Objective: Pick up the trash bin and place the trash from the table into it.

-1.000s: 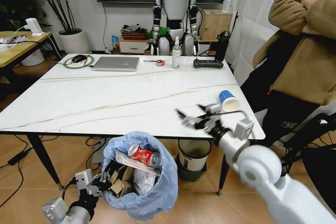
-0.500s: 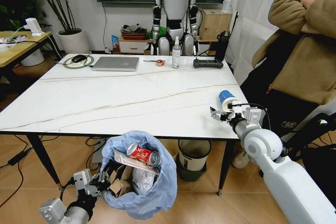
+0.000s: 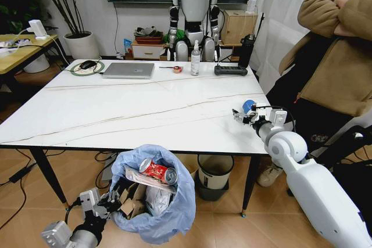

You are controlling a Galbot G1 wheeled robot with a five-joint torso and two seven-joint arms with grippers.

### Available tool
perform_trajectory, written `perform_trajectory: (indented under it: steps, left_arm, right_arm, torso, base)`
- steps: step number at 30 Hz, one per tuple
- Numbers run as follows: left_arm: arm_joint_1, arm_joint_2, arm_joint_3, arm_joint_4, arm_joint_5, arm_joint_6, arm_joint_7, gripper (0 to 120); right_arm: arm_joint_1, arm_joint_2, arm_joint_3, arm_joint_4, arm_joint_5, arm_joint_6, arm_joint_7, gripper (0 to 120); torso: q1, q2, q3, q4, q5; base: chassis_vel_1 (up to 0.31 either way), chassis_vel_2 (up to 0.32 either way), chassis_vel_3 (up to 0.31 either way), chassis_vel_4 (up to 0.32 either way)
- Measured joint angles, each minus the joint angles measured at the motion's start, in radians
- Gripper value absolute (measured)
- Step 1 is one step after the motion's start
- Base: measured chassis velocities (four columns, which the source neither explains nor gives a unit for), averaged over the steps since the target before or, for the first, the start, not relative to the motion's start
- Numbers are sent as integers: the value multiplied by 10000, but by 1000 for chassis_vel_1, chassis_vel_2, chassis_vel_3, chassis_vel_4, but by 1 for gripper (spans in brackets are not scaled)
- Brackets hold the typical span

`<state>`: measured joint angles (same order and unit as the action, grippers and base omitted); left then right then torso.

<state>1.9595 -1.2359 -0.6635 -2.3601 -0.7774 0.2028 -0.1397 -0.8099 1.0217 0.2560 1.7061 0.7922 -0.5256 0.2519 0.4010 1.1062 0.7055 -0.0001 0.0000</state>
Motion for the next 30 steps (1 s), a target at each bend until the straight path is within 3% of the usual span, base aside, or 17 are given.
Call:
perform_trajectory:
  steps: [19,25,30]
  left_arm:
    - [-47,75,-1,33,-23,-1,-8,0]
    - [-80,107,1,72,-48,-1,-15,0]
    - [-74,124,29,78,-64,-1,-16,0]
  right_arm:
    - [-37,62,-47,-207,-27,130,-157,0]
    - [-91,23,-48,-164,-27,200,-269,0]
    - [-459,-392,76,953,821,1112,-1025,0]
  torso:
    - [-1,0,0,0,0]
    - [-1,0,0,0,0]
    - [0,0,0,-1,0]
  base:
    - [0,0,0,0]
    - [0,0,0,0]
    - [0,0,0,0]
